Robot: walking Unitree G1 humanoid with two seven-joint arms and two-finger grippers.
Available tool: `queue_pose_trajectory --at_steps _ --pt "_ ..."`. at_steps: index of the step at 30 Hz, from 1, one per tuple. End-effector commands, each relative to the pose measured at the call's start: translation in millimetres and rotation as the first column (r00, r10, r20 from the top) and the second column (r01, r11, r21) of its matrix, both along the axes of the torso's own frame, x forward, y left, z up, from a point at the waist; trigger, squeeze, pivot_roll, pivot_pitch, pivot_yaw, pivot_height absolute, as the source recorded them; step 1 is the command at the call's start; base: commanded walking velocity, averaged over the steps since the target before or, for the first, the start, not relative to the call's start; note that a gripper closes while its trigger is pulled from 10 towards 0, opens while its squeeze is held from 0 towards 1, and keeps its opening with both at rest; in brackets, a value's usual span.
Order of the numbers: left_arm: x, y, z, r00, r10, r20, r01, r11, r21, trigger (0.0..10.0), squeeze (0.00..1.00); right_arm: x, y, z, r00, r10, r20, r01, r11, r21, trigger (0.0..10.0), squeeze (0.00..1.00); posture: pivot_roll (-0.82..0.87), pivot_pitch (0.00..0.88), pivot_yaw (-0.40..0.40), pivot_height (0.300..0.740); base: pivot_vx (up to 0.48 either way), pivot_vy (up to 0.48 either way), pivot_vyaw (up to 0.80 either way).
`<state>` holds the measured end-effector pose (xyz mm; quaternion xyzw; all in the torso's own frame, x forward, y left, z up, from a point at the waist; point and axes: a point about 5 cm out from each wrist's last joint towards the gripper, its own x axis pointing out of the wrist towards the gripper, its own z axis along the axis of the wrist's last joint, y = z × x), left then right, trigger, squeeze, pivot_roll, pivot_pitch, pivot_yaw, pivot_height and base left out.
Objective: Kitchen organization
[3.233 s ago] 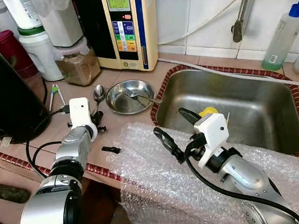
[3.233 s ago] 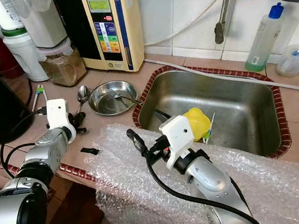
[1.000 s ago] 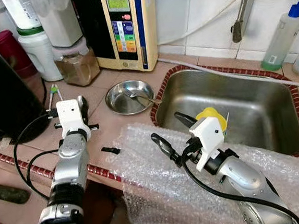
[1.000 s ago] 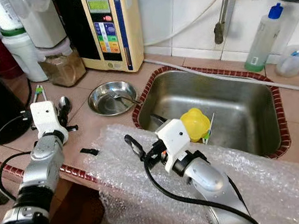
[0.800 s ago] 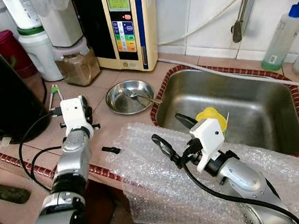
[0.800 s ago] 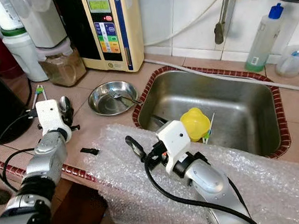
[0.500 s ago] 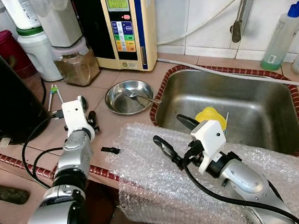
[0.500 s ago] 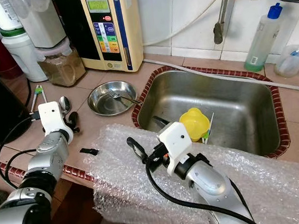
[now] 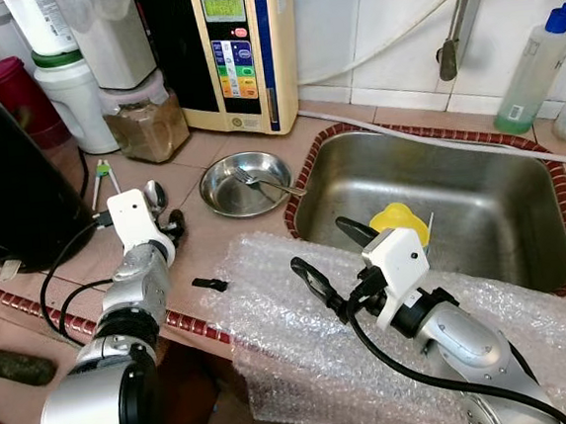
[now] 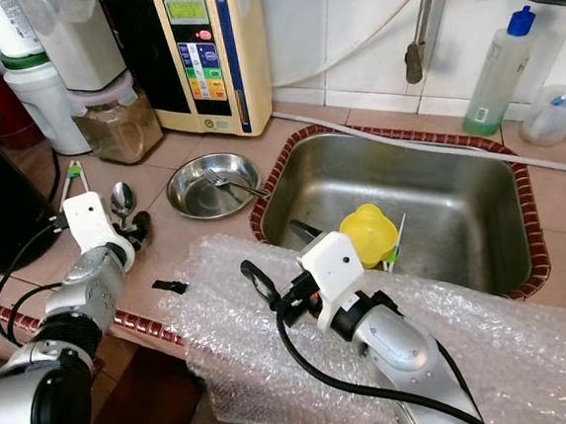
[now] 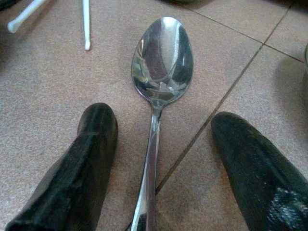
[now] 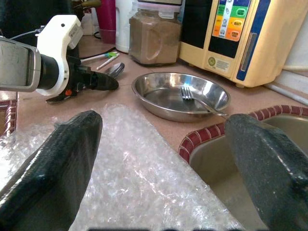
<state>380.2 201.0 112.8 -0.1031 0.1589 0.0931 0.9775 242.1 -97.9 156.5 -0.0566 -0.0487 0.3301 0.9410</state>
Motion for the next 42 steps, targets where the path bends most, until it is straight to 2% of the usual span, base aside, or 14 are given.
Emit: queue_pose_trajectory --at_steps 1,4,5,6,7,10,21,30,39,42 --pt "-3.0 -1.8 -9.2 0.997 -0.024 -0.07 0.023 1.0 -0.009 10.0 1.0 -1.9 0.7 2.8 1.0 0.004 0.009 -0.004 1.0 -0.004 10.0 0.0 -0.08 0.066 0.092 0.74 0.0 0.0 0.0" --pt "-2.4 -4.8 -9.6 0.994 -0.07 -0.082 0.068 0.998 -0.016 10.0 1.0 -2.0 0.5 2.8 1.0 0.002 0.01 -0.002 1.0 -0.006 10.0 0.0 -0.09 0.067 0.092 0.74 0.0 0.0 0.0" --pt "-2.0 -7.1 -9.5 0.991 -0.102 -0.086 0.101 0.995 -0.019 3.1 0.0 -2.0 0.0 2.9 1.0 0.001 0.011 -0.001 1.0 -0.007 10.0 0.0 -0.09 0.067 0.092 0.74 0.0 0.0 0.0" --pt "-1.8 -8.5 -9.5 0.989 -0.122 -0.088 0.121 0.993 -0.017 1.8 0.0 -2.1 -0.2 3.1 1.0 0.0 0.011 0.0 1.0 -0.008 10.0 0.0 -0.09 0.067 0.091 0.74 0.0 0.0 0.0" --pt "-1.7 -11.0 -9.8 0.985 -0.147 -0.092 0.145 0.989 -0.027 0.0 0.0 -2.0 -0.9 3.2 1.0 -0.002 0.011 0.002 1.0 -0.009 10.0 0.0 -0.09 0.067 0.091 0.74 0.0 0.0 0.0" --pt "-3.4 -16.9 -14.0 0.972 -0.203 -0.118 0.202 0.979 -0.021 0.0 0.0 -1.8 -2.0 3.1 1.0 -0.005 0.011 0.005 1.0 -0.012 10.0 0.0 -0.09 0.067 0.091 0.74 0.0 0.0 0.0" --pt "-8.9 -29.2 -24.4 0.937 -0.311 -0.157 0.31 0.95 -0.031 0.0 0.0 -1.3 -2.5 2.6 1.0 -0.006 0.009 0.006 1.0 -0.015 10.0 0.0 -0.09 0.07 0.093 0.74 0.0 0.0 0.0" --pt "-15.8 -52.1 -35.0 0.883 -0.438 -0.168 0.436 0.898 -0.052 0.0 0.0 0.1 -2.6 2.3 1.0 -0.009 0.011 0.01 1.0 -0.015 10.0 0.0 -0.08 0.068 0.098 0.74 0.0 0.0 0.0" --pt "-26.8 -62.0 -48.6 0.847 -0.495 -0.195 0.494 0.868 -0.061 0.0 0.0 1.1 -2.4 1.8 1.0 -0.012 0.012 0.012 1.0 -0.016 10.0 0.0 -0.08 0.066 0.102 0.74 0.0 0.0 0.0" --pt "-30.9 -60.8 -53.6 0.845 -0.494 -0.204 0.496 0.867 -0.045 0.0 0.0 1.6 -2.2 1.8 1.0 -0.011 0.013 0.011 1.0 -0.015 10.0 0.0 -0.07 0.065 0.102 0.74 0.0 0.0 0.0"
